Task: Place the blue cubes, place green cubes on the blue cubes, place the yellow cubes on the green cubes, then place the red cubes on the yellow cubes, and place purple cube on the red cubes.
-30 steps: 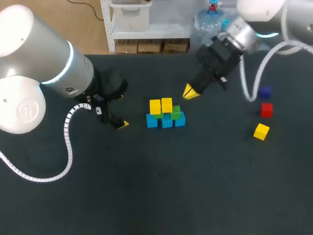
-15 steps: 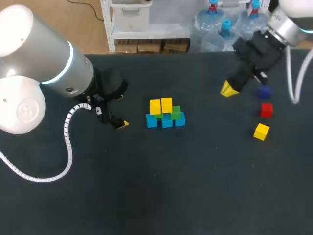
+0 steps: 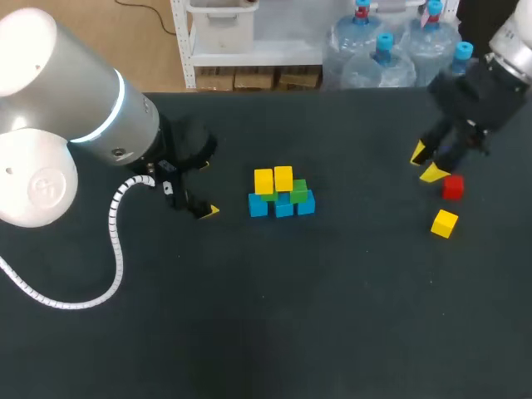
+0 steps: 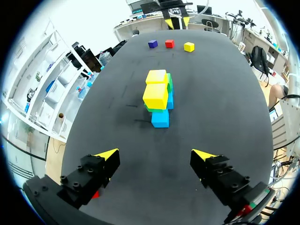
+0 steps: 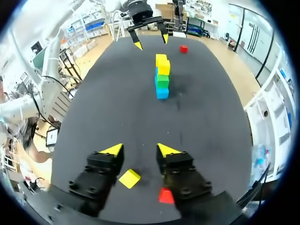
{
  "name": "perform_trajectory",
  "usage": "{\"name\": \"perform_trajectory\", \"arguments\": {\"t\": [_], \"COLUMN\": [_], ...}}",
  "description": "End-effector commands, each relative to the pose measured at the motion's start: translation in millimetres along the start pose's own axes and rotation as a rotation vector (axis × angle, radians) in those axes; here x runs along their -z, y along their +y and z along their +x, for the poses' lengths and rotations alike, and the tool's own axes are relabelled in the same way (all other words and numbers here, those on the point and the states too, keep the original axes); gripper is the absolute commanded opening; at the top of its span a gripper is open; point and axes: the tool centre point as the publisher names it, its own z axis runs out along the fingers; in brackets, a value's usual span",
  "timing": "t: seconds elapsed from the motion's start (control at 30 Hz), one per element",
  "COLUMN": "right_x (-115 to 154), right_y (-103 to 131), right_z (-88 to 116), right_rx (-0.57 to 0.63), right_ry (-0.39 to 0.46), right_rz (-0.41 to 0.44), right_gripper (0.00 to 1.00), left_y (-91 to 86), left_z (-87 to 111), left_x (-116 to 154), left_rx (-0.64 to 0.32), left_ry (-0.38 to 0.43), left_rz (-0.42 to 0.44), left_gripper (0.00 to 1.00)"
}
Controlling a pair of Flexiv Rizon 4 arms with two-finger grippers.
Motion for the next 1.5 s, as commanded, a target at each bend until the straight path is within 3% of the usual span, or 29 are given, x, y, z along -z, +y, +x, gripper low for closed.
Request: {"name": "perform_trajectory", "arguments": {"t": [0.03, 0.53, 0.83, 1.1, 1.23, 1.5], "right_x": [3, 0, -16, -22, -25, -20], "right_y": [6, 2, 31, 45, 44, 40], "right_z": [-18, -25, 14, 38, 42, 34], "right_rx": [-0.004, -0.024, -0.203, -0.298, -0.317, -0.275], "right_ry": [0.082, 0.104, 0.096, 0.200, 0.235, 0.189], "right_rz": [0.147, 0.126, 0.145, 0.122, 0.110, 0.098], "right_gripper": [1.00, 1.00, 1.00, 1.00, 1.00, 1.00], "left_y": [1.1, 1.1, 1.1, 1.1, 1.1, 1.1], "left_z": [1.3, 1.3, 1.3, 1.3, 1.3, 1.3], "left_x": [0, 0, 0, 0, 0, 0], "left_rx": [-0.003, -0.003, -0.003, -0.003, -0.003, -0.003], "left_ry": [-0.005, -0.005, -0.005, -0.005, -0.005, -0.005], "left_rz": [0.004, 0.004, 0.004, 0.004, 0.004, 0.004], "left_gripper": [1.00, 1.00, 1.00, 1.00, 1.00, 1.00]}}
